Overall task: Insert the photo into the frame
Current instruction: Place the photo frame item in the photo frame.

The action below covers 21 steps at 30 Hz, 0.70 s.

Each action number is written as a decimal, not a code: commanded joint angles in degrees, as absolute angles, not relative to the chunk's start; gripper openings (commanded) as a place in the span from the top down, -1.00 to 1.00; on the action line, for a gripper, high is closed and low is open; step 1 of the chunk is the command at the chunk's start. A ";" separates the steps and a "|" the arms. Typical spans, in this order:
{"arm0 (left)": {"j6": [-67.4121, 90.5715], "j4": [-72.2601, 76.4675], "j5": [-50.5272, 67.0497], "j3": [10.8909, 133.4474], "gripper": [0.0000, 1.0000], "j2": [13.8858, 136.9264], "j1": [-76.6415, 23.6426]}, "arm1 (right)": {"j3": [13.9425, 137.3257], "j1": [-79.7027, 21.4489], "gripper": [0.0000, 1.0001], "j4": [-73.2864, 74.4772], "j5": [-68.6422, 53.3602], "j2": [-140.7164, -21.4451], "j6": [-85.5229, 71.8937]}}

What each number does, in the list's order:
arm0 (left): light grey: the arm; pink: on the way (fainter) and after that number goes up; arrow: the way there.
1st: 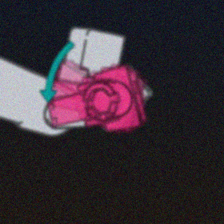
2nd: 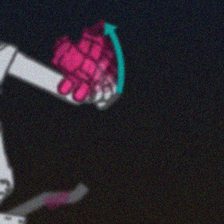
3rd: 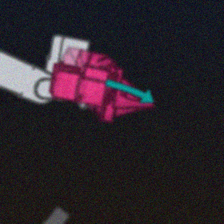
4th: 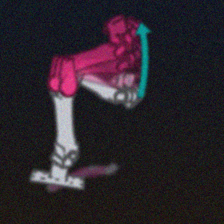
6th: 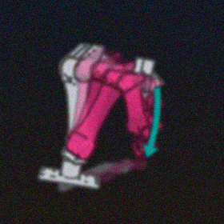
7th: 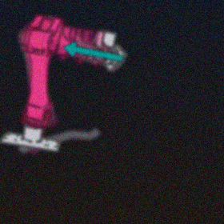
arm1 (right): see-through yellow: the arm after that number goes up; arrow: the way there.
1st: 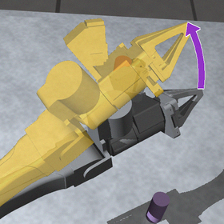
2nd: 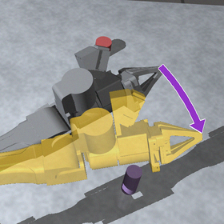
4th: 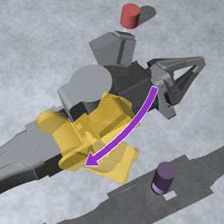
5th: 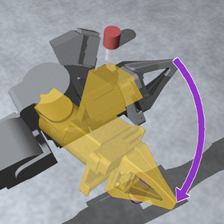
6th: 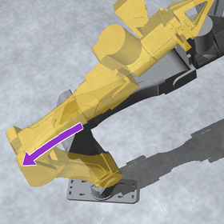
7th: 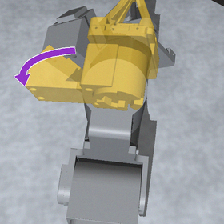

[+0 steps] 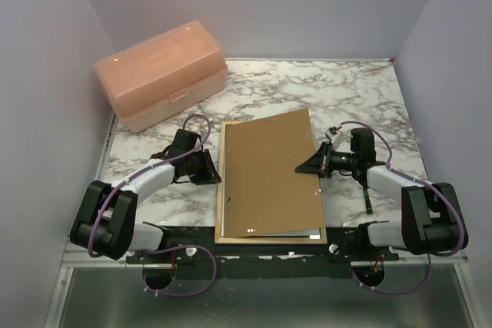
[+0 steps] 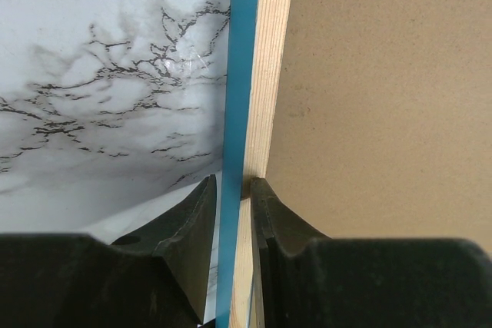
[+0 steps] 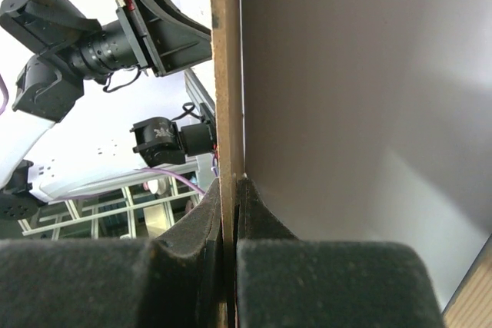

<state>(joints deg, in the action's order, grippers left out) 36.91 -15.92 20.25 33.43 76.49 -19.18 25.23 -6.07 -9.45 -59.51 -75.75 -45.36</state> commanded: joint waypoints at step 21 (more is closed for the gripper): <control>35.31 -17.05 17.58 32.70 0.53 77.80 -19.01 | 22.32 -8.95 0.99 -11.30 -54.09 -79.92 -42.32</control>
<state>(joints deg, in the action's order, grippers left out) 36.80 -15.88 20.38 33.65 76.73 -19.07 23.49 -7.29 -12.19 -57.58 -78.50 -43.83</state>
